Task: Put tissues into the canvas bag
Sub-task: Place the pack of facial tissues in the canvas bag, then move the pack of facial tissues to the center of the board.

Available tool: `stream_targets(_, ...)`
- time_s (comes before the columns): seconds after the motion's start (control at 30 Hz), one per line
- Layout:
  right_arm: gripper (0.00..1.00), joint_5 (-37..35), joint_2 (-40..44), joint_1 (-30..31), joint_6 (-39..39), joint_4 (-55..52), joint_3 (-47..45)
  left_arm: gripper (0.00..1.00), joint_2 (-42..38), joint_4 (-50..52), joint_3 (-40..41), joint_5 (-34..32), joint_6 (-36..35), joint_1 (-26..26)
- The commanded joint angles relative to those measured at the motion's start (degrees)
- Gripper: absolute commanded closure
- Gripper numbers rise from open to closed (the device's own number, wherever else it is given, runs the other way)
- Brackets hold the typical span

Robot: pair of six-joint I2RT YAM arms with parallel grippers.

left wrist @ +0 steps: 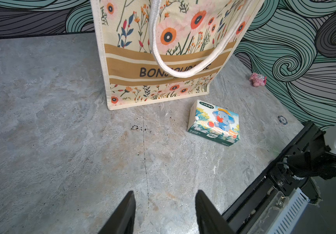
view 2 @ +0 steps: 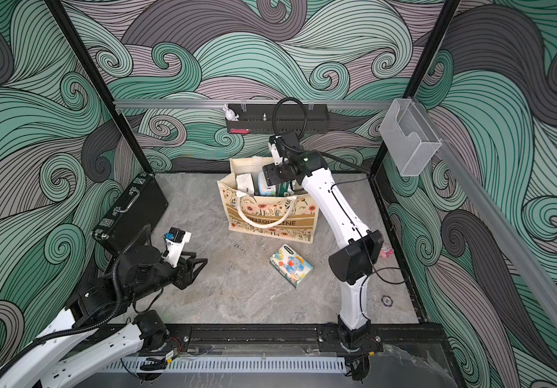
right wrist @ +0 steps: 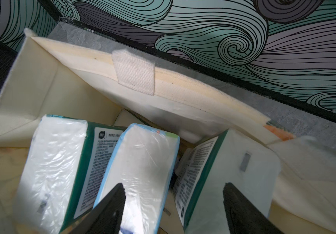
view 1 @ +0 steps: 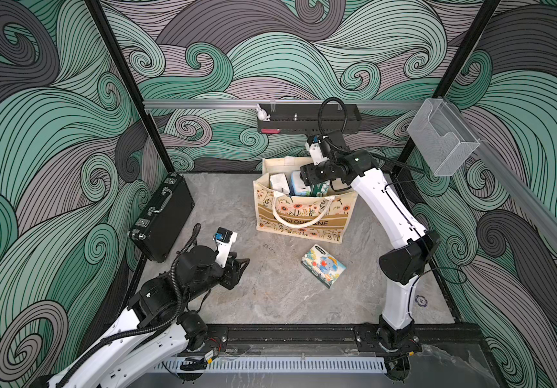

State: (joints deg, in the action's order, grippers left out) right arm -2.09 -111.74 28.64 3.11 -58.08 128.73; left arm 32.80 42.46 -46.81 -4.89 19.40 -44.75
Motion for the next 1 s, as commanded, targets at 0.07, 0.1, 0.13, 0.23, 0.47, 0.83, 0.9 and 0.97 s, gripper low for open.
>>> stream_targets(0.07, 0.21, 1.4, 6.4, 0.0, 0.7, -1.2, 0.3, 0.50, 0.4, 0.0, -0.7, -0.4, -0.9, 0.2)
stream_targets(0.1, 0.21, 1.8, 7.6, 0.0, 1.0, -1.2, -0.4, 0.49, 0.5, 0.0, -0.7, -0.4, -0.8, 0.2)
stream_targets(0.13, 0.20, 2.2, 9.2, 0.0, 1.4, -1.2, -1.6, 0.49, 0.6, 0.0, -0.7, -0.4, -0.7, 0.2)
stream_targets(0.23, 0.16, 5.0, 15.5, -0.1, 2.7, -0.3, -7.6, 0.48, 1.1, 0.2, -0.7, -0.3, -0.6, 0.2)
stream_targets(0.47, 0.01, 8.2, 45.8, -1.9, 13.1, 19.1, -45.0, 0.30, 3.6, -0.2, -0.6, 1.6, -0.9, 0.2)
stream_targets(0.83, 0.01, 12.2, 75.1, -8.1, 36.9, 23.1, -85.8, 0.02, 13.6, -5.4, 0.0, 9.1, 0.9, 0.2)
stream_targets(0.9, 0.01, 11.2, 79.2, -8.1, 41.0, 23.2, -91.5, 0.06, 16.3, -10.7, 1.1, 11.5, 3.5, 0.1)
stream_targets(0.97, 0.01, 12.0, 83.1, -8.2, 44.3, 24.5, -97.2, 0.12, 20.6, -16.2, 1.7, 13.7, 5.7, 0.1)
